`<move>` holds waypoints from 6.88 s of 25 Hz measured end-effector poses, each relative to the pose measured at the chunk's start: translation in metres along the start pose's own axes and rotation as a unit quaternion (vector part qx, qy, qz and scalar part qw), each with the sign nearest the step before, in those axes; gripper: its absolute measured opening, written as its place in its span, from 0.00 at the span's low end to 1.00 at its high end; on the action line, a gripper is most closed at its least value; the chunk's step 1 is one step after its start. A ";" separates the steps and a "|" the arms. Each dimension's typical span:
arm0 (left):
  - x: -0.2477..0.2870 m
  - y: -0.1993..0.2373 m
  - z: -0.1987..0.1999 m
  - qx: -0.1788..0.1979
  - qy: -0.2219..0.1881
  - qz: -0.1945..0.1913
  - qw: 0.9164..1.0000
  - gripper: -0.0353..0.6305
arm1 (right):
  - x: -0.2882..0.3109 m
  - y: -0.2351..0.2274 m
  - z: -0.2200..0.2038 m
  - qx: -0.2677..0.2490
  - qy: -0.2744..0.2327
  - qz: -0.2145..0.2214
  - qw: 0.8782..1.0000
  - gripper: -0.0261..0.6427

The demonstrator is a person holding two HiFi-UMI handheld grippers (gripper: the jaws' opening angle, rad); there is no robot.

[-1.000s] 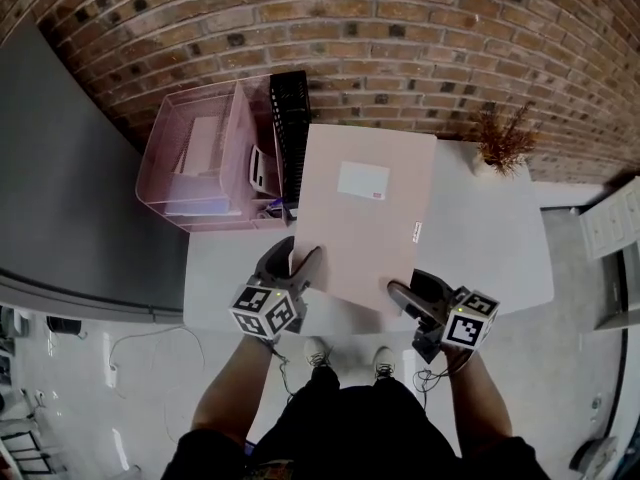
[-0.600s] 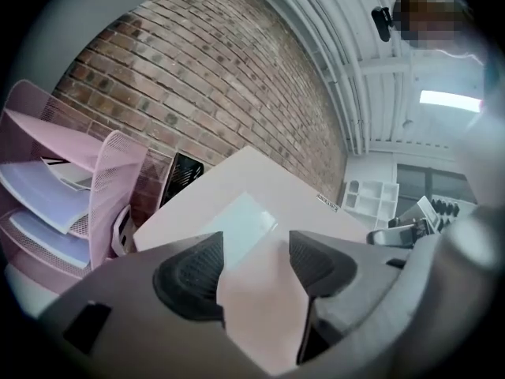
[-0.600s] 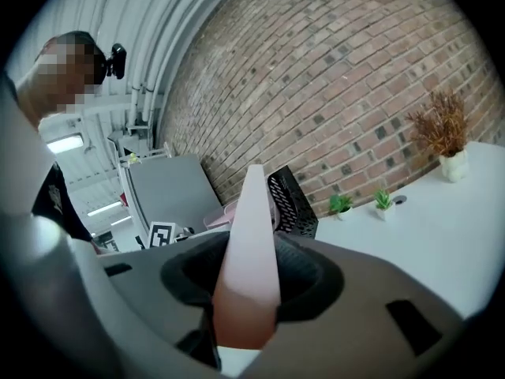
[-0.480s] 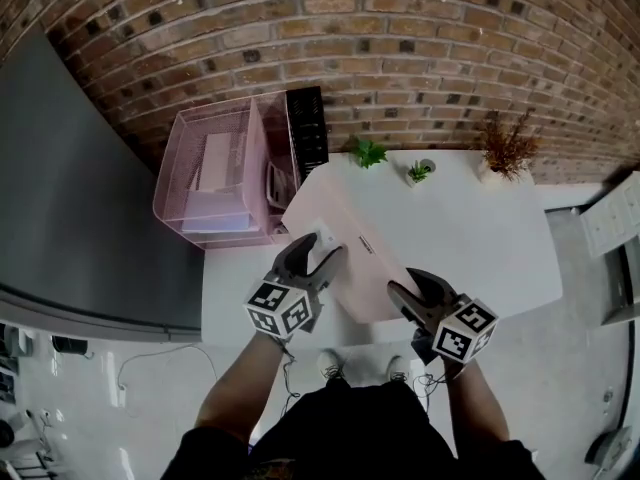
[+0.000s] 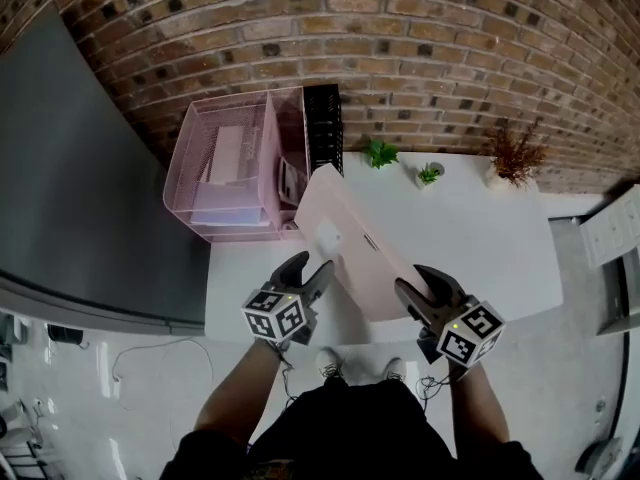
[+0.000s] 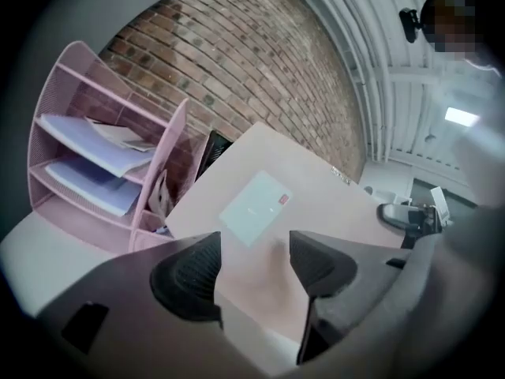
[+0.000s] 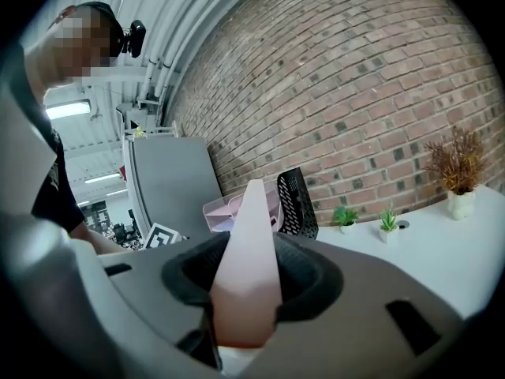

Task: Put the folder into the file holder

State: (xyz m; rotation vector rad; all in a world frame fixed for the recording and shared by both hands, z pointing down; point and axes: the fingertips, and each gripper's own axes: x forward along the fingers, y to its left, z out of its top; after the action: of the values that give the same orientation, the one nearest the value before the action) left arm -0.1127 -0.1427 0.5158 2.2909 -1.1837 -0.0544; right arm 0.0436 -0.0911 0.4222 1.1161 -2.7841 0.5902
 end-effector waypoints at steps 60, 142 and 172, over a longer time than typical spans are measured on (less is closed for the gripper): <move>0.052 -0.086 -0.004 -0.220 -0.047 -0.102 0.969 0.45 | -0.090 -0.015 0.106 -0.017 -0.158 0.057 0.986 0.31; 0.002 -0.010 0.128 0.109 -0.045 -0.160 0.980 0.38 | 0.054 0.045 0.010 -0.008 -0.031 -0.070 0.997 0.25; -0.001 0.004 0.127 0.242 -0.031 -0.078 0.967 0.25 | 0.184 -0.042 0.040 -0.112 -0.034 -0.245 0.962 0.25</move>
State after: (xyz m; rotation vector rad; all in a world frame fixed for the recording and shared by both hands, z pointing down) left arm -0.1519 -0.2018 0.4103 2.8249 -1.1396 0.1196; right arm -0.0598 -0.2537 0.4385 1.7039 -2.3965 0.1790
